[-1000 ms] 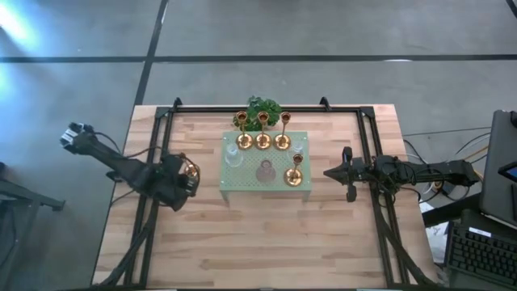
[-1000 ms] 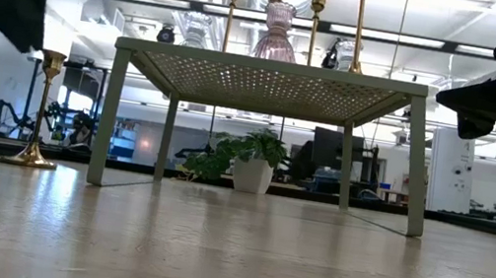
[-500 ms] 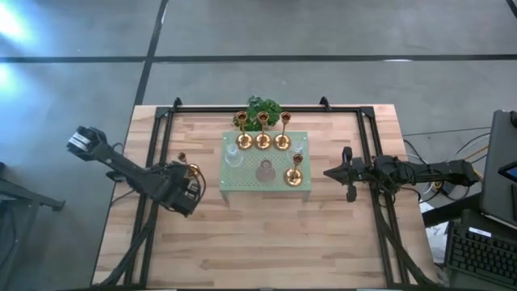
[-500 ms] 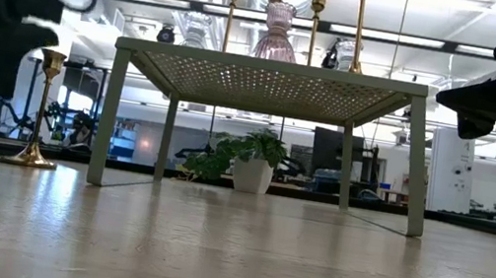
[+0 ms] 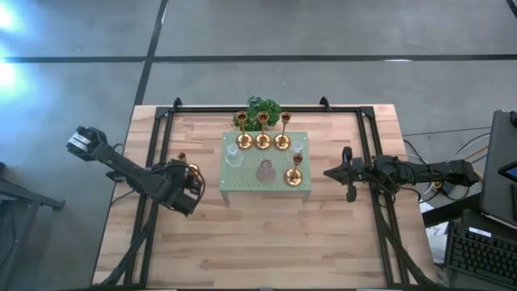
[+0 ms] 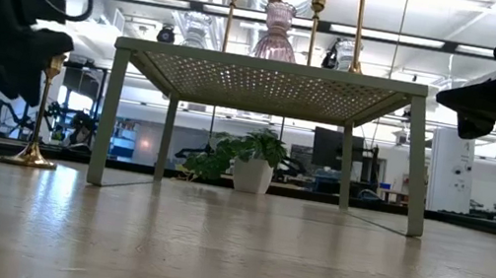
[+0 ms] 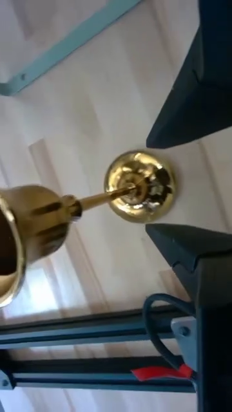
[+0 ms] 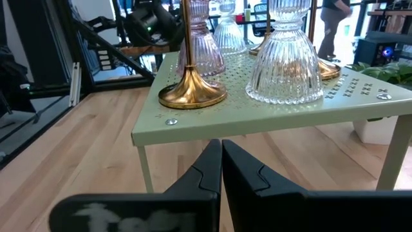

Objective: Pick & Place candle stick holders
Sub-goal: Put the gold candle holder on the shelf

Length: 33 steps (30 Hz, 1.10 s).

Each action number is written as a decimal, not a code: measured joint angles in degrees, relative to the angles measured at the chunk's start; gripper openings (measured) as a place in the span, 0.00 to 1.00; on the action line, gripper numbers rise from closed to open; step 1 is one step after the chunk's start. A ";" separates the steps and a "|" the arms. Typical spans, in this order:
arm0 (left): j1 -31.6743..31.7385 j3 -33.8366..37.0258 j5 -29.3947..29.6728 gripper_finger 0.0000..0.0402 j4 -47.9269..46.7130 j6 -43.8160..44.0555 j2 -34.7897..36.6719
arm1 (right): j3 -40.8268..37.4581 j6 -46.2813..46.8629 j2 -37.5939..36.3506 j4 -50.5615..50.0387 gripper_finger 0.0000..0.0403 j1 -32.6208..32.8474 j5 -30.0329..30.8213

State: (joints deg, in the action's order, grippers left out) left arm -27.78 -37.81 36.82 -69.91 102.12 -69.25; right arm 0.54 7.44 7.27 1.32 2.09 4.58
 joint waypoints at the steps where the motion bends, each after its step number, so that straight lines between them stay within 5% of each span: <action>1: 0.30 0.37 0.29 0.52 0.34 -0.06 0.03 | 0.00 0.00 0.00 0.00 0.02 0.00 0.00; 7: 2.10 0.93 3.04 0.59 2.74 2.01 -0.53 | 0.00 0.00 0.00 0.00 0.02 0.00 0.00; 18: 6.10 3.92 10.67 0.54 4.98 3.43 -0.62 | 0.02 0.00 0.00 0.00 0.02 0.00 0.00; 23: 6.92 7.01 10.97 0.39 9.77 3.07 -0.62 | 0.02 0.00 0.00 0.00 0.02 0.00 0.00; 28: 6.94 9.12 12.13 0.08 12.40 2.67 -0.62 | 0.01 0.00 0.00 0.00 0.02 0.01 0.00; 33: 6.94 9.17 16.66 0.05 12.96 -0.40 -0.60 | 0.02 0.00 0.00 0.00 0.02 0.02 0.00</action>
State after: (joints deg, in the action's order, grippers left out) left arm -20.84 -28.64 53.48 -56.95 101.72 -69.84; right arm 0.56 7.44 7.27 1.32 2.11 4.58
